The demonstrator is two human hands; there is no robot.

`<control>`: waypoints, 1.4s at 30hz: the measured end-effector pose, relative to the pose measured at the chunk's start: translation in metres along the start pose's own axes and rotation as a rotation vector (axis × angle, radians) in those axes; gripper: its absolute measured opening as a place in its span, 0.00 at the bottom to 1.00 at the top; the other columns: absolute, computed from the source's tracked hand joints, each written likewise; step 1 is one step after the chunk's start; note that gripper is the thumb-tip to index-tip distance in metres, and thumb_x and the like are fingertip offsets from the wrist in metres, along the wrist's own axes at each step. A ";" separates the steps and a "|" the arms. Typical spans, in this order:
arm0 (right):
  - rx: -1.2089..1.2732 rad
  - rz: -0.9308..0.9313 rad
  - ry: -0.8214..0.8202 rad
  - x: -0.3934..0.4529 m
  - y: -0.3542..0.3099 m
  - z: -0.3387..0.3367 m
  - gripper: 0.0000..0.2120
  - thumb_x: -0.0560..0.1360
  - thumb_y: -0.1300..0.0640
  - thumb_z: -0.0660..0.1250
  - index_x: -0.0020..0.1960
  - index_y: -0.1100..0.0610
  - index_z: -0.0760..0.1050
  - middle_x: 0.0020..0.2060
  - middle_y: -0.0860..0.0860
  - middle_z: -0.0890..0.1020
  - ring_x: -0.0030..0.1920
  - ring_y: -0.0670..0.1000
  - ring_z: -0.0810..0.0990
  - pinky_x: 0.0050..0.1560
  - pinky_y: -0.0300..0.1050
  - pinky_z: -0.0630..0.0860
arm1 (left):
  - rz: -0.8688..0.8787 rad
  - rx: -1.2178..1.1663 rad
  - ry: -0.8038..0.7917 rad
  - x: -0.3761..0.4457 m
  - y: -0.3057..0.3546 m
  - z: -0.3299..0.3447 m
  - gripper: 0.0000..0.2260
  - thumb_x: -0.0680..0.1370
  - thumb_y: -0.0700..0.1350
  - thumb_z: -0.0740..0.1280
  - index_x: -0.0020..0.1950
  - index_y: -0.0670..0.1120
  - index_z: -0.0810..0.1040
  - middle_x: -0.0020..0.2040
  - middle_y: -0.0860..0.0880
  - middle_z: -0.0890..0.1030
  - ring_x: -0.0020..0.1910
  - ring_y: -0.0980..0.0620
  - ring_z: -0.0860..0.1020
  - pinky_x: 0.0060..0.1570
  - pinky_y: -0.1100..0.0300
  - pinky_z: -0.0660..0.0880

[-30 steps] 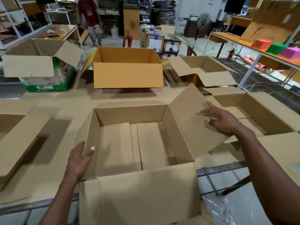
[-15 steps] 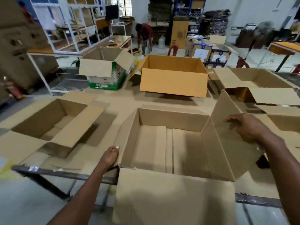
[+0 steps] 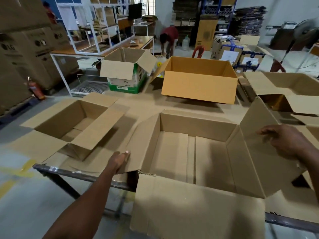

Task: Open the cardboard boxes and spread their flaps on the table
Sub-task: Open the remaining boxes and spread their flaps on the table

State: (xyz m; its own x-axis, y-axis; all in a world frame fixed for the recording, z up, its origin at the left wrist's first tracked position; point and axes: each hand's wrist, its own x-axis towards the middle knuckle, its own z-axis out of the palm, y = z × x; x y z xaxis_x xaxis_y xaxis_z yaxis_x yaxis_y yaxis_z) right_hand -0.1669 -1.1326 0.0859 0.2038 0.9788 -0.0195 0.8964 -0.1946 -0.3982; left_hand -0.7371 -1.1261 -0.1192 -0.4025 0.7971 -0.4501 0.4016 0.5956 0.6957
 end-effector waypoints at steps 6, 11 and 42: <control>-0.030 -0.026 -0.010 0.002 0.000 0.001 0.23 0.73 0.67 0.67 0.54 0.39 0.80 0.61 0.54 0.82 0.58 0.59 0.79 0.56 0.56 0.78 | 0.223 0.215 0.369 -0.042 0.067 -0.069 0.24 0.77 0.58 0.70 0.68 0.47 0.74 0.65 0.39 0.76 0.61 0.36 0.77 0.59 0.45 0.74; -0.062 -0.061 -0.003 0.005 -0.005 0.008 0.25 0.72 0.68 0.67 0.53 0.36 0.77 0.62 0.52 0.82 0.60 0.58 0.79 0.55 0.56 0.79 | 0.546 0.430 0.312 -0.067 0.113 -0.091 0.26 0.77 0.46 0.71 0.74 0.56 0.68 0.72 0.51 0.73 0.65 0.45 0.77 0.60 0.46 0.76; -0.073 0.020 0.058 -0.027 -0.040 0.014 0.22 0.76 0.71 0.61 0.60 0.49 0.80 0.68 0.61 0.73 0.59 0.63 0.78 0.46 0.49 0.76 | 0.757 0.570 0.125 -0.104 0.211 -0.040 0.17 0.78 0.35 0.69 0.65 0.47 0.80 0.65 0.43 0.79 0.63 0.45 0.78 0.62 0.50 0.75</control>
State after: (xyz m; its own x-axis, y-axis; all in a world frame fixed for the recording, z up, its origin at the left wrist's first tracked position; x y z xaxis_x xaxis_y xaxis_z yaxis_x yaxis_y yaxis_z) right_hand -0.2135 -1.1508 0.0892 0.2426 0.9698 0.0269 0.9177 -0.2204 -0.3306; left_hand -0.6437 -1.0875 0.0972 0.0562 0.9940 0.0937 0.9184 -0.0882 0.3856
